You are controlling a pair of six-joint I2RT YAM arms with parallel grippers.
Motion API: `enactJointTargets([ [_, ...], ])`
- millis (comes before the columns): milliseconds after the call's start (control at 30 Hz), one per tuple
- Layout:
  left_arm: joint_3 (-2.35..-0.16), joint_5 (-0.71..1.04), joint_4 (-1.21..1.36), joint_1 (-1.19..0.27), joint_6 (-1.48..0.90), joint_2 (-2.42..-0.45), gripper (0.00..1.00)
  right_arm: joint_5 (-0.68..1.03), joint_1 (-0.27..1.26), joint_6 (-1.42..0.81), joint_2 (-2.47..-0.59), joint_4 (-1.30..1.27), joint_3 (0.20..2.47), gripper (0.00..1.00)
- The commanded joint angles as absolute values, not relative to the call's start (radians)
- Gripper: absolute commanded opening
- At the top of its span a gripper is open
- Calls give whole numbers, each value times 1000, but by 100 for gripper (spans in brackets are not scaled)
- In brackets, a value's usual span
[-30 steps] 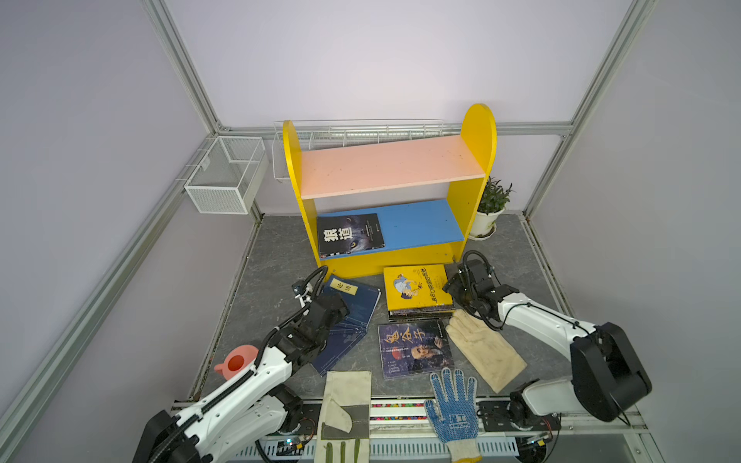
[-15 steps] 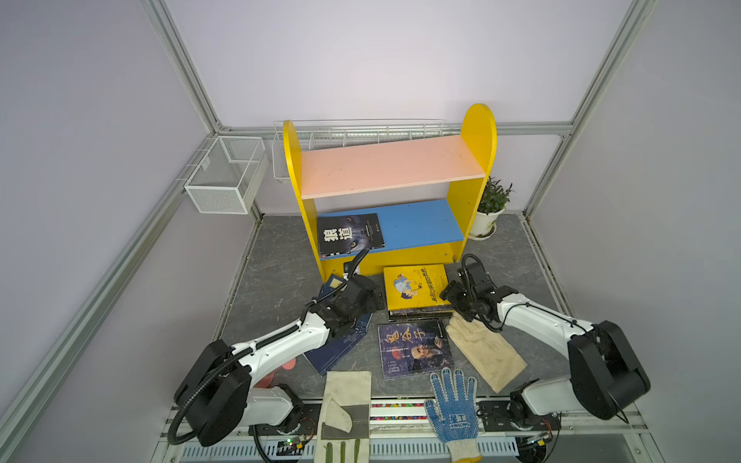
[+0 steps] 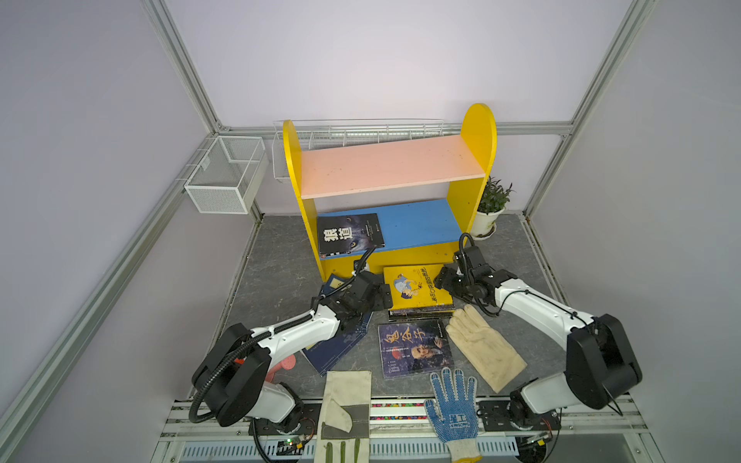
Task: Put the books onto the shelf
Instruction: 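Grasp the yellow cartoon book edge with the right gripper and lift it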
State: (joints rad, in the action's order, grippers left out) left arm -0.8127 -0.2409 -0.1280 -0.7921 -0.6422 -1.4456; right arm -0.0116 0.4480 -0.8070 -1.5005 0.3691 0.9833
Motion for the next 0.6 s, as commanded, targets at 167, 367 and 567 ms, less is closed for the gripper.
enactJointTargets([
  [167, -854, -128, -87, -795, -580, -1517, 99, 40, 443, -659, -1594, 462, 1092, 75],
  [367, -859, -97, -67, -794, -595, -1568, 99, 7, 438, -592, -1602, 515, 1105, 75],
  [567, -887, -48, -64, -793, -574, -1613, 99, -22, 433, -550, -1593, 512, 1081, 76],
])
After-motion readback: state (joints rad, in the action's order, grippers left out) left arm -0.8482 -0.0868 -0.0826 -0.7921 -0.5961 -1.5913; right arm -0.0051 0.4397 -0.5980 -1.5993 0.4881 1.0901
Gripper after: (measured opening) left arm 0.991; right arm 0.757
